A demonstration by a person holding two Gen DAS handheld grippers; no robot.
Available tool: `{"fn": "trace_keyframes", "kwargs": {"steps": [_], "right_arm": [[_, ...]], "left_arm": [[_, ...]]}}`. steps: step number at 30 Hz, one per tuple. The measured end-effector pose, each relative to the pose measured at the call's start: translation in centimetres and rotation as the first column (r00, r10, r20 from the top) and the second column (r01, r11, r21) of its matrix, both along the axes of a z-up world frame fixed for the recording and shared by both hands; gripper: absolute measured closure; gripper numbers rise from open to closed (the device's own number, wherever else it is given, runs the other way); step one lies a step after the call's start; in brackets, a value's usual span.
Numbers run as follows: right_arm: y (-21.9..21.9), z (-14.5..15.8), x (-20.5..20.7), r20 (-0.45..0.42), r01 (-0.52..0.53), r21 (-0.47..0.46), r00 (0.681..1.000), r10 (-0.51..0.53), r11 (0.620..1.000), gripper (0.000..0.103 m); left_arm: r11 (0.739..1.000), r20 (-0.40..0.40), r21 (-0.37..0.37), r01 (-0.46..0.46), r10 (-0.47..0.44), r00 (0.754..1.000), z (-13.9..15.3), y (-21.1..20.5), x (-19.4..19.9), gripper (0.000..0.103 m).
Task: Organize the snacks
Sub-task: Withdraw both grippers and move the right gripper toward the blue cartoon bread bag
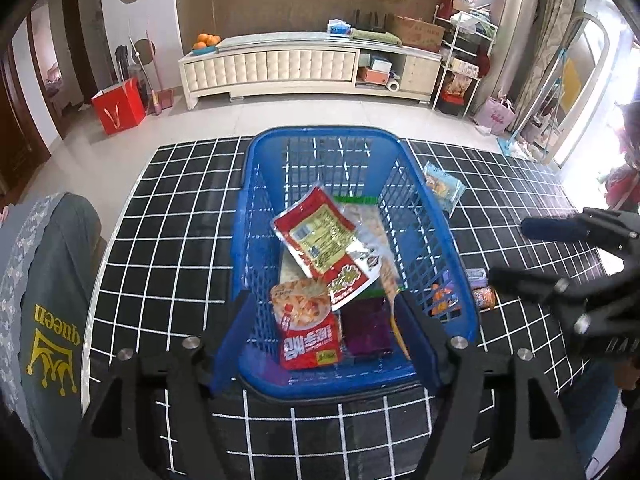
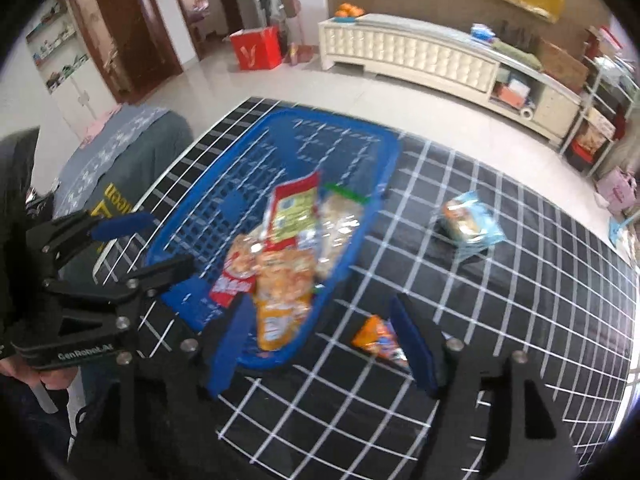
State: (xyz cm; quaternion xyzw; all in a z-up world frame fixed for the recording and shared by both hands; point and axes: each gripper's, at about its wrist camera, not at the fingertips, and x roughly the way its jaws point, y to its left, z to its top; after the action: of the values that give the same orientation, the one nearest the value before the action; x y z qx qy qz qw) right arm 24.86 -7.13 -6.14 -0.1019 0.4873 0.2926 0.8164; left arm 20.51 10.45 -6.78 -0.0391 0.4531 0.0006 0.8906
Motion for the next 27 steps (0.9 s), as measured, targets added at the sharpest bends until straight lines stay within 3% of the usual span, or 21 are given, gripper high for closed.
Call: {"fn": "trace_keyframes", "kwargs": {"steps": [9,17,22,27], "right_arm": [[-5.0,0.3,2.7,0.011,0.062,-0.002,0.998,-0.062,0.998,0.016],[-7.1,-1.4,8.1,-0.032,0.182,0.000,0.983,-0.182,0.983,0.012],[-6.8,-2.8,11.7,-0.047,0.158,-0.037,0.986,-0.160,0.987,0.012],[-5.9,-5.4,14.7,-0.041,0.113,-0.122,0.992,-0.119,0.986,0.012]], "left_arm": [[0.999,0.028,0.037,0.025,-0.026,0.999,1.2,-2.6,1.4,0.025],[1.000,-0.035,0.017,-0.010,0.010,0.999,-0.1,-3.0,6.1,0.025],[0.997,-0.099,-0.044,-0.064,0.059,0.993,-1.6,-1.6,10.4,0.025],[0.996,-0.129,-0.023,-0.091,0.087,0.988,-3.3,-0.7,13.4,0.025]]}}
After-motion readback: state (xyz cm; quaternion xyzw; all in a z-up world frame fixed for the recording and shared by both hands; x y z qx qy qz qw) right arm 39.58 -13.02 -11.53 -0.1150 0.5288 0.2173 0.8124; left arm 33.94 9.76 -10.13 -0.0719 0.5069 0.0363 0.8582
